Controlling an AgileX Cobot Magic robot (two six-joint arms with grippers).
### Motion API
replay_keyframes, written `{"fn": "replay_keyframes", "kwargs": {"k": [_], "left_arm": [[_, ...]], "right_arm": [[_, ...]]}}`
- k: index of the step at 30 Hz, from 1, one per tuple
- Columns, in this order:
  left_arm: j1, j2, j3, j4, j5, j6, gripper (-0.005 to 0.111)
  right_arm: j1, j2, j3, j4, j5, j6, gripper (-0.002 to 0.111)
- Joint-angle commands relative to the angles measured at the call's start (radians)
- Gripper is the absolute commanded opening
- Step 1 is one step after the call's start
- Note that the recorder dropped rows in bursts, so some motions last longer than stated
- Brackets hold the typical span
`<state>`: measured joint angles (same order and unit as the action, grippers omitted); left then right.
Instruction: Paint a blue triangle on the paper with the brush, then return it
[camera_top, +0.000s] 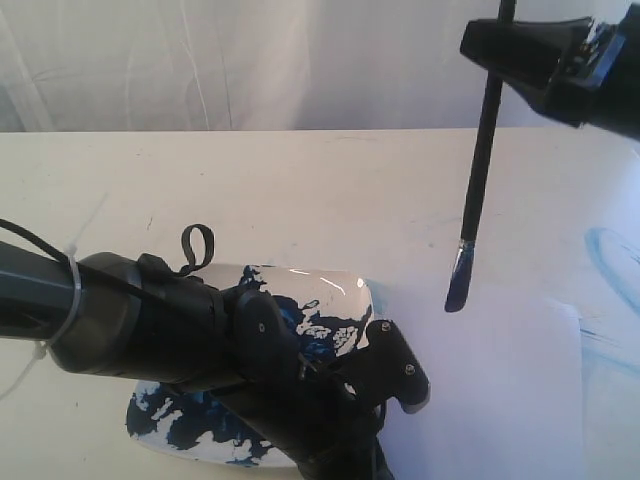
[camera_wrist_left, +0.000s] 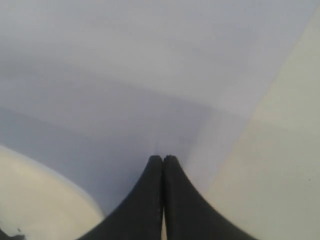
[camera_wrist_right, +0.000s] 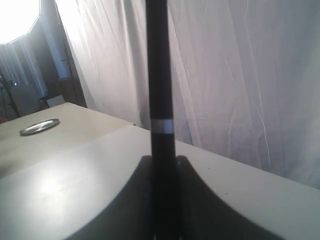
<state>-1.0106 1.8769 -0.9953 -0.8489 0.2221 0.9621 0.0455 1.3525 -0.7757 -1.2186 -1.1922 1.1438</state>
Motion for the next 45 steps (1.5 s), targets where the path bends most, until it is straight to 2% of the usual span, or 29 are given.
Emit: {"fn": "replay_keyframes", "kwargs": {"k": [1, 12, 27, 32, 45], "left_arm": [[-0.002, 0.006, 0.017, 0.013, 0.002, 0.002, 0.0], [-0.002, 0.006, 0.017, 0.013, 0.002, 0.002, 0.0], [-0.002, 0.006, 0.017, 0.013, 0.002, 0.002, 0.0], [-0.002, 0.006, 0.017, 0.013, 0.002, 0.002, 0.0], [-0.002, 0.006, 0.017, 0.013, 0.002, 0.002, 0.0]], "right_arm": [[-0.007, 0.006, 0.087, 0.039, -0.029, -0.14, 0.0], [-0.007, 0.056, 0.169, 0.048, -0.029, -0.198, 0.0], [0.01, 0.056, 0.171, 0.031, -0.029, -0.156, 0.0], [0.044, 0.056, 0.171, 0.035, -0.029, -0.306, 0.0], [0.105, 0.138, 0.171, 0.015, -0.029, -0.38, 0.0]]}}
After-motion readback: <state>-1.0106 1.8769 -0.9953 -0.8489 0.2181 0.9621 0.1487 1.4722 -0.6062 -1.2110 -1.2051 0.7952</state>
